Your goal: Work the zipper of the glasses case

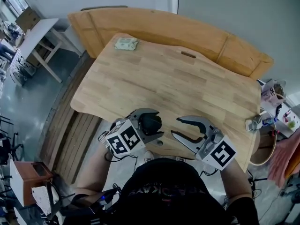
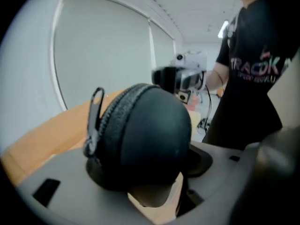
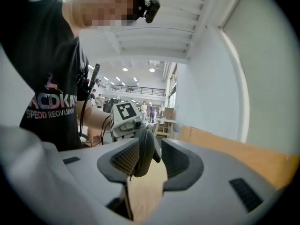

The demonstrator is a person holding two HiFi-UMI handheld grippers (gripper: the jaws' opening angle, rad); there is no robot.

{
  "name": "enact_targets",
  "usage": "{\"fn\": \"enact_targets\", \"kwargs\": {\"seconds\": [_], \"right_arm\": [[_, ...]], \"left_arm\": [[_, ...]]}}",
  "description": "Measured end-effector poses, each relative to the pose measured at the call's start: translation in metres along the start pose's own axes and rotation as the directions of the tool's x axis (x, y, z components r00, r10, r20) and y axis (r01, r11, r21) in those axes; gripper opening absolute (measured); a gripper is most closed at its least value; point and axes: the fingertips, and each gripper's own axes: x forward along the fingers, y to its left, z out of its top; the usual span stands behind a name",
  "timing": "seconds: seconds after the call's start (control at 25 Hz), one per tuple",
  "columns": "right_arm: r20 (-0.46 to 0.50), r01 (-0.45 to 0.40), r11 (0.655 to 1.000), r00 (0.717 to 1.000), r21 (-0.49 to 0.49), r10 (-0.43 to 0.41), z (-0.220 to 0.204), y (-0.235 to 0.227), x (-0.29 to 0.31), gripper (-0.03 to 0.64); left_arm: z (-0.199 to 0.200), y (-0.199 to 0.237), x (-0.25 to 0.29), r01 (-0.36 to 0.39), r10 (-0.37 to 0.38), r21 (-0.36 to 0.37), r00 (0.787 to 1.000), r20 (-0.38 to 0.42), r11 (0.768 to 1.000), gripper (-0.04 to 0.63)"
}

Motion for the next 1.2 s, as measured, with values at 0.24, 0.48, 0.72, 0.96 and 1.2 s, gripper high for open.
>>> {"fn": "enact_targets", "kwargs": {"seconds": [0.24,0.48,0.72,0.96,1.2], "right_arm": [[-0.099,0.036,0.976,0.995,0.215,-0.015,-0.048,-0.012,-0.024,0.194],[-0.063,0.008,0.942,0.998,0.336,0.014,-0.058,-0.003,-0.016,0.259],[-0.036,-0.013,0.914,0.999,0.406,0.03,-0.059,-0.001,0.0,0.284],[0.003,-0.056,0.875,0.998,0.482,0.062,-0.057,0.002,0.006,0.298],[-0.012,-0.063,0.873,0.997,0.483,0.079,-0.064,0.009,0.009,0.284]], "left_arm": [[0.048,0.026,-0.027,0.122,0.03,-0.348,0.915,0.402,0.929,0.307],[0.081,0.046,-0.051,0.225,0.138,-0.472,0.774,0.618,0.852,0.307],[0.091,0.045,-0.057,0.296,0.164,-0.497,0.705,0.69,0.816,0.307],[0.095,0.031,-0.047,0.295,0.134,-0.471,0.716,0.685,0.831,0.307],[0.096,0.022,-0.039,0.313,0.104,-0.46,0.725,0.681,0.831,0.308]]}}
